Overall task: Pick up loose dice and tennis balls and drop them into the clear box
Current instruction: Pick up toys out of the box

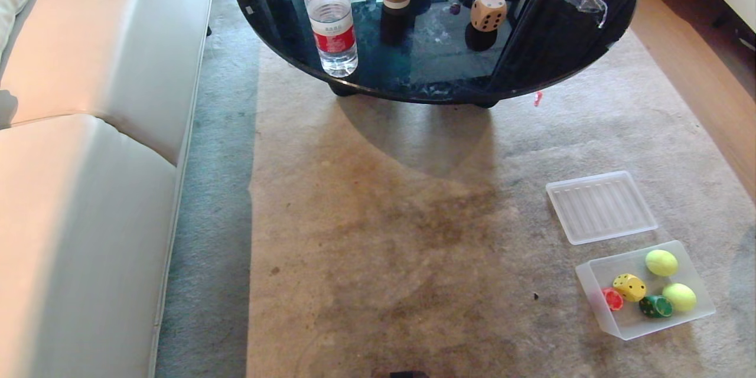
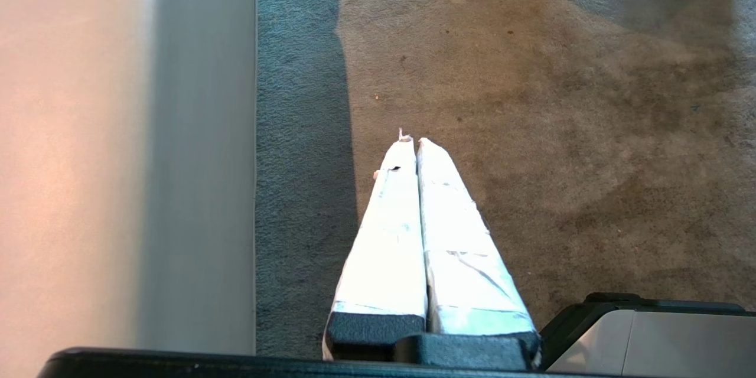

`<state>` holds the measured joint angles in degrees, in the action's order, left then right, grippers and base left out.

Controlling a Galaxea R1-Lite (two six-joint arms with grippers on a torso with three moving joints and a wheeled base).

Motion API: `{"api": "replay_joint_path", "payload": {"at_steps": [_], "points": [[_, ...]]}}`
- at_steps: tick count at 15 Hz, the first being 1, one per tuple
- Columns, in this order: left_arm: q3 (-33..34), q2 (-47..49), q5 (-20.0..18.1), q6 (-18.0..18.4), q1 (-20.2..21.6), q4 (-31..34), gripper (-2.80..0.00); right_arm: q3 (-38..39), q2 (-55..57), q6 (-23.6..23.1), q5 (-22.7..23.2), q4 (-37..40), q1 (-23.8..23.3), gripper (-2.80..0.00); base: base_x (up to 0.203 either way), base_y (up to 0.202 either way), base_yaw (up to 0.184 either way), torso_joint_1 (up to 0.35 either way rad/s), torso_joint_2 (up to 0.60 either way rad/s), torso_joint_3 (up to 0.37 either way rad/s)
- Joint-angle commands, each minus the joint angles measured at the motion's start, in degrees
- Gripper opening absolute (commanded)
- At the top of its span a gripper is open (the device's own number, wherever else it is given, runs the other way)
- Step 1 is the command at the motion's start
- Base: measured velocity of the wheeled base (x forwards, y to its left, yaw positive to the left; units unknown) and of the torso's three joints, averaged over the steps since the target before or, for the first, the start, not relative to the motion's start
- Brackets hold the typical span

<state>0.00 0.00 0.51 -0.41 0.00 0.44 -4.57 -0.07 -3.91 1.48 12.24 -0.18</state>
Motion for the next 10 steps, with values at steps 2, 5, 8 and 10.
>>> {"api": "replay_joint_path", "payload": {"at_steps": [2,5,8,10], "points": [[0.07,0.00,0.02,-0.02,0.00,0.00,-2.80,0.00,-0.01,-0.05,0.02,0.07,0.01,-2.80,0.000,0.000,0.000,0.000,0.00,0.000],[0.00,0.00,0.02,-0.02,0.00,0.00,-2.80,0.00,-0.01,-0.05,0.02,0.07,0.01,-2.80,0.027,0.000,0.000,0.002,0.00,0.003],[0.09,0.00,0.02,-0.02,0.00,0.00,-2.80,0.00,-0.01,-0.05,0.02,0.07,0.01,-2.80,0.178,0.000,-0.001,0.002,0.00,0.001],[0.07,0.00,0.02,-0.02,0.00,0.00,-2.80,0.00,-0.01,-0.05,0.02,0.07,0.01,-2.80,0.180,0.000,-0.002,0.002,0.00,0.002]]}}
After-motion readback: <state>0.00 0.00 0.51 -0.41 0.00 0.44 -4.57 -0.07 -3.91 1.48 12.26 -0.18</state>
